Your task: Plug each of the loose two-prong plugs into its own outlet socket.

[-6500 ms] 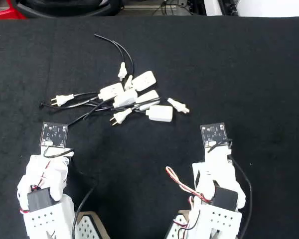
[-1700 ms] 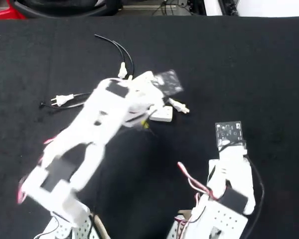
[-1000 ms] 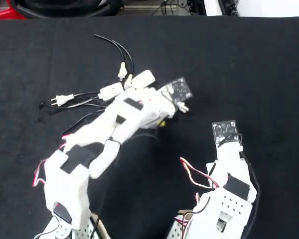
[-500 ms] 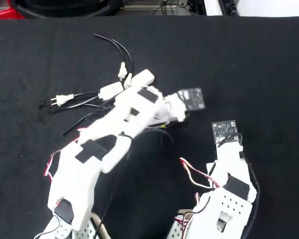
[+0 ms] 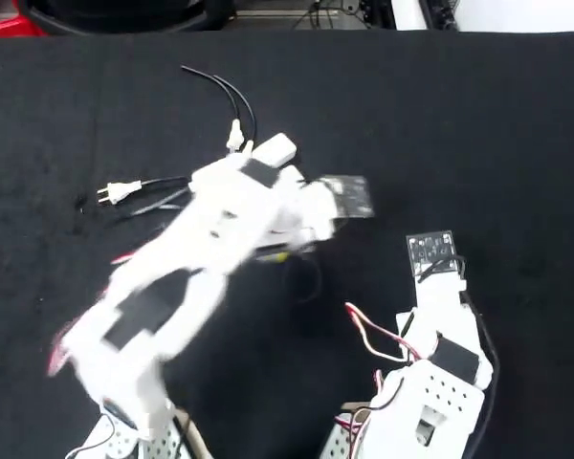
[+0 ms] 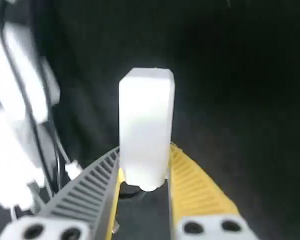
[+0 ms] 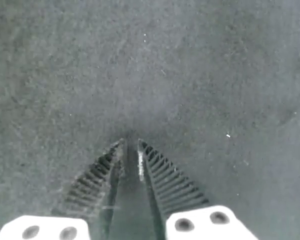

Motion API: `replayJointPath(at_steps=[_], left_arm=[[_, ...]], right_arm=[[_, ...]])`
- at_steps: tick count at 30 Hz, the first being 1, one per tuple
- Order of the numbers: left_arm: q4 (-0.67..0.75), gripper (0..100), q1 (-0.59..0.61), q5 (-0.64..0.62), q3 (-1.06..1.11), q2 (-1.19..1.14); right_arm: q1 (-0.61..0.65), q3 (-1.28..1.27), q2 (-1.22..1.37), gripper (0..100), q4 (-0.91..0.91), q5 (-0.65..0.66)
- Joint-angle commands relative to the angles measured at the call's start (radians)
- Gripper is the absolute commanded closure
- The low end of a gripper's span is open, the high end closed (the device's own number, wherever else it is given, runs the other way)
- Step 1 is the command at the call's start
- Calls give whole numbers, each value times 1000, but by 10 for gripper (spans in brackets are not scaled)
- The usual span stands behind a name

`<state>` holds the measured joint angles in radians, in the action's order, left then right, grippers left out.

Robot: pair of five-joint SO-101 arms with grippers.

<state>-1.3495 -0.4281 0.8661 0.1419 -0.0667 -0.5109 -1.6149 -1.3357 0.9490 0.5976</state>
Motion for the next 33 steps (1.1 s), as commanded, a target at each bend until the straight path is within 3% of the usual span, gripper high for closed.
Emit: replayJointPath(at_steps=[1,4,8,13,17,20,23,25,28,33], left_arm=[[-118,971,58,11,133,330],[-201,971,130,23,223,582],[-230,971,286,163,380,867],[-21,971,418,339,828,1102],[192,971,374,353,1201,1275],[201,968,278,295,1362,1424],[201,965,229,215,1461,1577],[178,912,243,209,1511,1662],[61,744,329,249,1523,1789],[-66,723,423,247,1417,1889]], right_arm=[[-3,30,-1,956,-34,9],[-3,27,-1,956,-43,9],[-3,27,-1,956,-43,9],[-2,27,-1,956,-41,9],[37,25,1,956,-40,9],[38,25,1,956,-40,9],[38,25,1,956,-40,9],[38,25,1,956,-40,9],[38,25,1,956,-40,9],[38,25,1,956,-40,9]])
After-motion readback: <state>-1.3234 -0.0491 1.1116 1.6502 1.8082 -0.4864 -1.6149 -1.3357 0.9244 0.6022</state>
